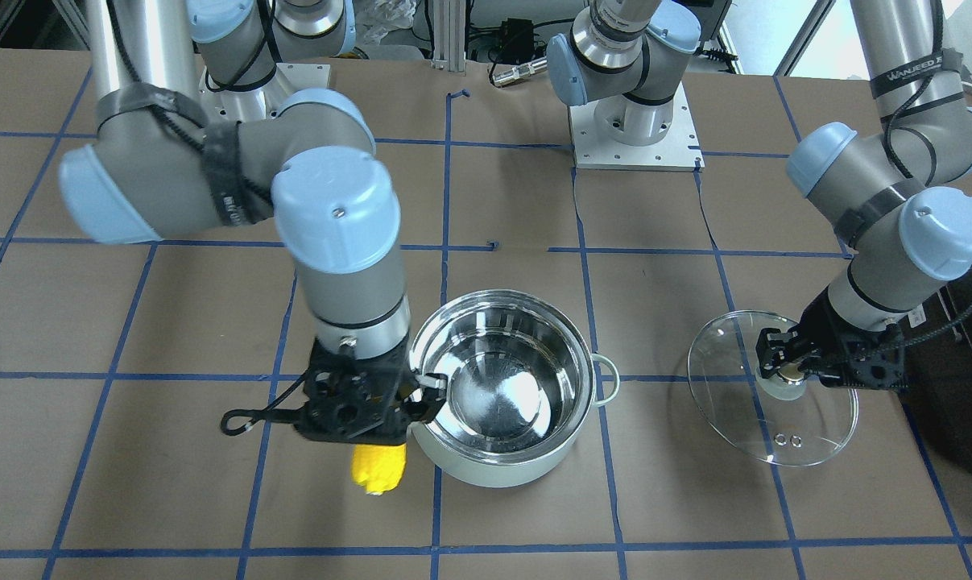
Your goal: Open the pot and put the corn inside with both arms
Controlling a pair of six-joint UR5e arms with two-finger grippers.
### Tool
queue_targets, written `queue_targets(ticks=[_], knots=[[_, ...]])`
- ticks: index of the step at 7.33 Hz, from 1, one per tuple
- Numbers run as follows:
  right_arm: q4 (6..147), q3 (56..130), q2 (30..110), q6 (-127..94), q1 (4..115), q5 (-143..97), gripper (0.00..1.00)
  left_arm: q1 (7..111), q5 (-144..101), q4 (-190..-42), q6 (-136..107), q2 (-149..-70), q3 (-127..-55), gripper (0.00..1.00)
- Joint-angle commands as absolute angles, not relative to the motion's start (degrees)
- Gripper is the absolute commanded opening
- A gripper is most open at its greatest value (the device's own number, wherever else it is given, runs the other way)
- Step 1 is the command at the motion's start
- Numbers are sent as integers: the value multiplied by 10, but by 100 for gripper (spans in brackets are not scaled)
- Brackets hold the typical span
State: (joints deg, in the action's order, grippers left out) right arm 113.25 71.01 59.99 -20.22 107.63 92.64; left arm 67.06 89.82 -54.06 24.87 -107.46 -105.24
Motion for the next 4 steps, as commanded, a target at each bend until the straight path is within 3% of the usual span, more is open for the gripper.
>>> queue_targets(ticks=[1,2,3,4], knots=[[1128,695,572,-206,1149,925,0,642,899,-527,263,-1088,-1072,31],[1149,698,553,-202,1157,921,0,642,899,-527,256,-1095,-1072,31],[1150,716,548,-202,1157,920,35,642,900,-527,258,-1103,-1071,39],[1163,737,550,-201,1157,919,98,642,899,-527,256,-1105,-1071,63]])
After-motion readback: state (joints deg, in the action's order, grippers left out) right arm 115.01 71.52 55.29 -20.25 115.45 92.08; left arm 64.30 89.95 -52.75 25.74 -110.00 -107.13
